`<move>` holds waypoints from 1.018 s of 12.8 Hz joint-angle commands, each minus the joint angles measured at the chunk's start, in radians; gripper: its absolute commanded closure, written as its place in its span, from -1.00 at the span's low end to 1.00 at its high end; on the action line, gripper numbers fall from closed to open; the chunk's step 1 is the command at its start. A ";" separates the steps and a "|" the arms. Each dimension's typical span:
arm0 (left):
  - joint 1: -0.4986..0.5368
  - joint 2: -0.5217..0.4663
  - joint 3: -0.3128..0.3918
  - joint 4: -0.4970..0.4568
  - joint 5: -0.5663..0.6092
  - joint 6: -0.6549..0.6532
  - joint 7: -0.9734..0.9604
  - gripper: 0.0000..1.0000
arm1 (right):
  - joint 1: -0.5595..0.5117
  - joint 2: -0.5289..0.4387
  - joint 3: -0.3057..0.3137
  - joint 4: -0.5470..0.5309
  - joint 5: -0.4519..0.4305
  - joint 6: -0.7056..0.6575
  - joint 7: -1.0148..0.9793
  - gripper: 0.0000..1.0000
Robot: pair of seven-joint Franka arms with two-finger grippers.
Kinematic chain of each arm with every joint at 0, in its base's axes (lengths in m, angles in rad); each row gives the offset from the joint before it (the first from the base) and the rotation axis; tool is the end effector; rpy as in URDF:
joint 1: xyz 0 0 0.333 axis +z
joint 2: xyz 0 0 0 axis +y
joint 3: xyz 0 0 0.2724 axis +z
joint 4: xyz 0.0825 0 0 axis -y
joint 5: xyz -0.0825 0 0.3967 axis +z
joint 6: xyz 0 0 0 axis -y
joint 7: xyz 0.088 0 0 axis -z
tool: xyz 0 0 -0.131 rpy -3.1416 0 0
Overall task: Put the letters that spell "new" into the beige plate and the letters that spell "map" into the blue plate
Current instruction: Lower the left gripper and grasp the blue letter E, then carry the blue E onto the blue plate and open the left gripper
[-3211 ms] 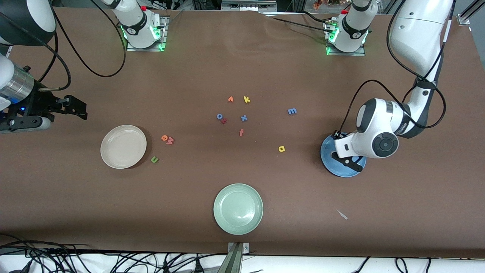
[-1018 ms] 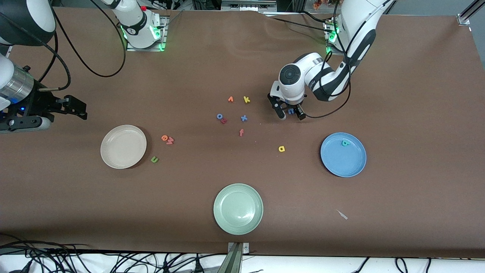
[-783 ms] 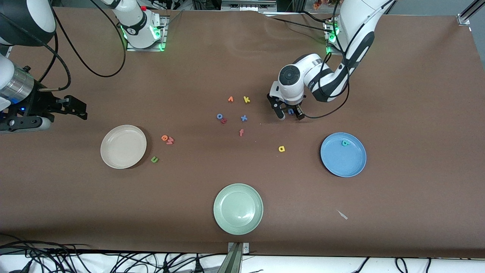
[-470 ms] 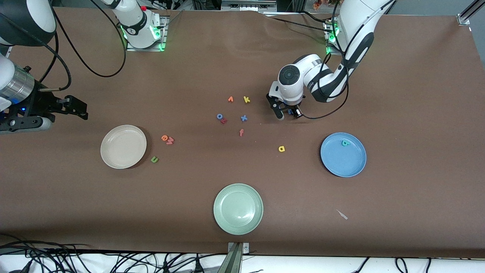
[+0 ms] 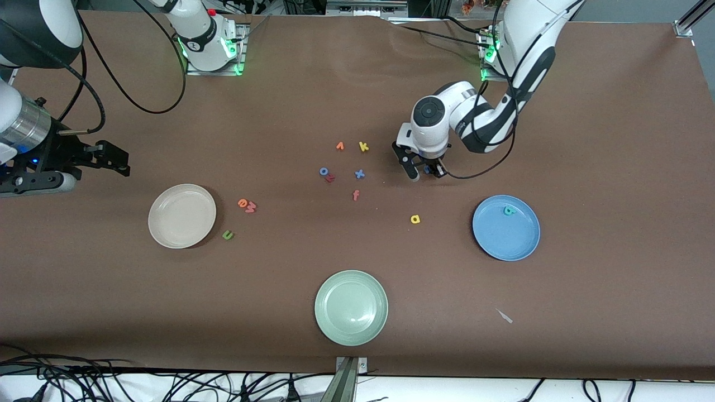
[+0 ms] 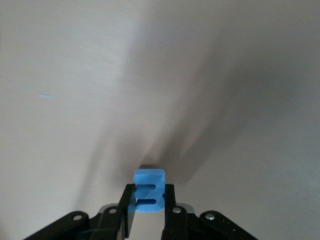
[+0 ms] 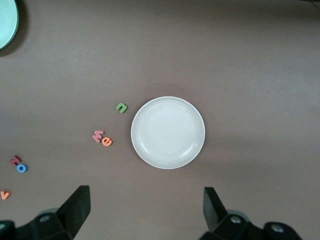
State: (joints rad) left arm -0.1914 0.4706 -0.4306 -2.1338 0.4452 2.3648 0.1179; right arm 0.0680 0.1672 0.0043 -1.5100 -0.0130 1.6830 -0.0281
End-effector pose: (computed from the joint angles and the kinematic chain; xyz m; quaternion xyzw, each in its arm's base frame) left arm 0.4326 -0.3185 0.1147 -0.8583 0.5047 0.0690 0.0627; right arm 0.6172 0.0430 0.4973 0.9987 0.0509 0.0030 0.0060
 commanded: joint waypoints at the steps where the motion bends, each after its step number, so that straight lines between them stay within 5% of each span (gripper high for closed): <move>1: 0.070 -0.004 -0.003 0.133 0.015 -0.109 -0.001 0.82 | 0.001 0.008 0.003 0.019 0.014 -0.002 0.014 -1.00; 4: 0.150 0.101 0.023 0.340 0.020 -0.215 0.025 0.81 | 0.013 0.005 0.003 0.019 0.013 -0.006 0.016 -1.00; 7: 0.262 0.157 0.027 0.399 0.024 -0.217 0.109 0.65 | 0.012 0.006 0.002 0.019 0.015 -0.003 0.014 -1.00; 8: 0.291 0.173 0.038 0.400 0.024 -0.217 0.111 0.41 | 0.012 0.006 0.003 0.019 0.015 -0.003 0.016 -1.00; 9: 0.315 0.183 0.038 0.399 0.017 -0.216 0.112 -0.99 | 0.013 0.005 0.003 0.019 0.015 -0.005 0.014 -1.00; 13: 0.303 0.163 0.014 0.402 -0.017 -0.219 0.085 -1.00 | 0.012 0.006 0.002 0.019 0.015 -0.003 0.014 -1.00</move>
State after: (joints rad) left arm 0.1312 0.6429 -0.3947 -1.7546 0.4443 2.1690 0.2189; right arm 0.0789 0.1674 0.0076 -1.5099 -0.0115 1.6833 -0.0252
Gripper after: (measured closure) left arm 0.383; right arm 0.000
